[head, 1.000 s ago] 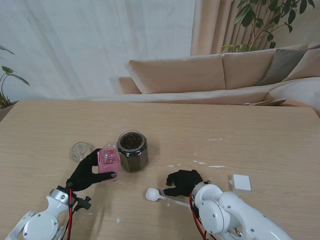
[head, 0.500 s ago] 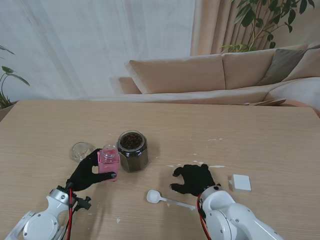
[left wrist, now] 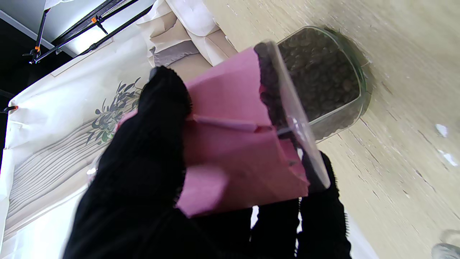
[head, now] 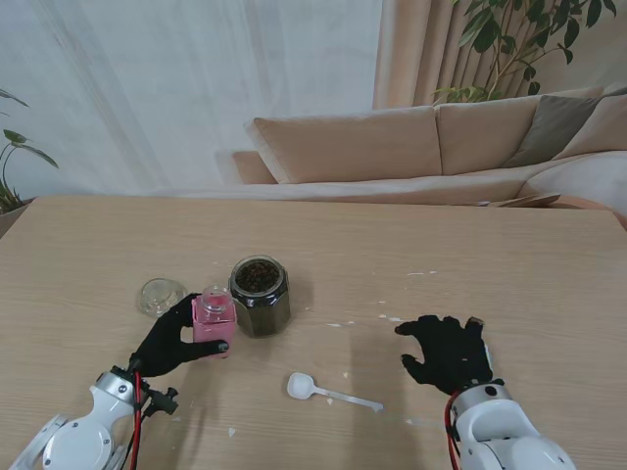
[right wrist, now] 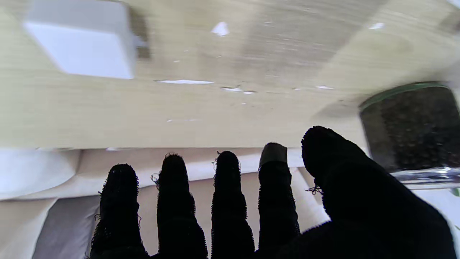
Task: Portion coffee beans from the glass jar into the coffee jar
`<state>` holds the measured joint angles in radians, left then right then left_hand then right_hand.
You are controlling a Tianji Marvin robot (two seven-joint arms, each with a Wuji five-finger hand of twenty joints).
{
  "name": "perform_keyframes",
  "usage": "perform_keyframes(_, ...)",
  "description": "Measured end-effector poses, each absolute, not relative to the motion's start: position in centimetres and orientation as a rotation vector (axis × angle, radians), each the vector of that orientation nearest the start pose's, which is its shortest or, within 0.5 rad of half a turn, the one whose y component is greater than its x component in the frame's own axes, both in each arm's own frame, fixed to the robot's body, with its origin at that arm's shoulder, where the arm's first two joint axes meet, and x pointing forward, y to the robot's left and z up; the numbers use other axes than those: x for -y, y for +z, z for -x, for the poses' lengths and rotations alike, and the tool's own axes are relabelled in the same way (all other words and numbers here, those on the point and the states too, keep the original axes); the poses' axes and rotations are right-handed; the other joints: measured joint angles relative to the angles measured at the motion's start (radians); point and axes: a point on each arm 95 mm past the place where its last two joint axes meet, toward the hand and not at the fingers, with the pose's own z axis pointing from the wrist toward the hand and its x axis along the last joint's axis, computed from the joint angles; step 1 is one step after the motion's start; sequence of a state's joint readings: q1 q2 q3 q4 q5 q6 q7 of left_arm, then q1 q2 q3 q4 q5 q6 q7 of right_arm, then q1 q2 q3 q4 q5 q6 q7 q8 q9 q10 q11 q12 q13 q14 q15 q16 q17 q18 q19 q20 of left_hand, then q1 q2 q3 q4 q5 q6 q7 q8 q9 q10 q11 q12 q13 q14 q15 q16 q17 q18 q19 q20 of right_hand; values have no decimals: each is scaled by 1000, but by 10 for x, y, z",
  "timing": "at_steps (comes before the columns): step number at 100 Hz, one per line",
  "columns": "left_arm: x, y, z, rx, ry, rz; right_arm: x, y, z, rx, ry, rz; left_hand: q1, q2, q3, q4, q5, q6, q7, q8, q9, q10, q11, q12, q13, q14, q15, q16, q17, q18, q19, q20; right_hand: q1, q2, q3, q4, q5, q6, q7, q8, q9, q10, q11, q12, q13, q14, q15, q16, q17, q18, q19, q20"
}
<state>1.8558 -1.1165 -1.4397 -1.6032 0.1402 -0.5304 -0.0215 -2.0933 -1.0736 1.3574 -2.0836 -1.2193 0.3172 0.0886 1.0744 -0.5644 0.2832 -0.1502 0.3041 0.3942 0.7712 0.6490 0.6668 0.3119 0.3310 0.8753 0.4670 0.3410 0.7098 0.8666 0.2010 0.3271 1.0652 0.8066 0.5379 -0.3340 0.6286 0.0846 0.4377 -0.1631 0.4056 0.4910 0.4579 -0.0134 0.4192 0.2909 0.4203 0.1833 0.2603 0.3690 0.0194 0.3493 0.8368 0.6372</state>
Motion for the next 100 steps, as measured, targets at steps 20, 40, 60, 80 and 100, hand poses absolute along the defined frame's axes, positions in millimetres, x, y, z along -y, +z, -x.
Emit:
perform_keyframes(20,-49,-353,-322,-948,-2303,1784,33,-307,-268,-1385,1065,-1301,0,0,0,0,0,0,0,0,0,0,0,0,0,0,0,0,0,0,0,0,-11,0,0,0,-52,-29,-12,-13,-48,-29,-34,-18,-63,-4,-33,-15,-41,1,-49,-44)
perform_keyframes(40,-46,-354,-322,-955,-2297,1783,61,-326,-273,-1350,956,-1313,0,0,0,0,0,0,0,0,0,0,0,0,0,0,0,0,0,0,0,0,-23,0,-48,-4,-88,-28,-13,-13,-149,-17,-4,3,-81,-5,-17,-15,2,25,12,-34)
perform_keyframes(60,-42,-355,-322,-967,-2291,1792,84,-348,-277,-1306,923,-1372,0,0,0,0,0,0,0,0,0,0,0,0,0,0,0,0,0,0,0,0,-74,-36,-75,-51,-181,-42,-12,0,-229,-7,55,28,-81,1,44,2,97,50,172,68)
perform_keyframes(80,-39,-356,-322,-978,-2285,1794,91,-358,-280,-1364,865,-1435,0,0,0,0,0,0,0,0,0,0,0,0,0,0,0,0,0,0,0,0,-84,-96,-70,-62,-276,-47,-12,23,-244,-7,26,11,-62,13,79,14,146,50,221,96)
perform_keyframes(100,-39,-355,-322,-978,-2283,1795,89,-364,-280,-1385,877,-1488,0,0,0,0,0,0,0,0,0,0,0,0,0,0,0,0,0,0,0,0,-84,-111,-62,-62,-302,-2,-19,50,-244,4,17,9,-20,15,105,29,199,50,270,119)
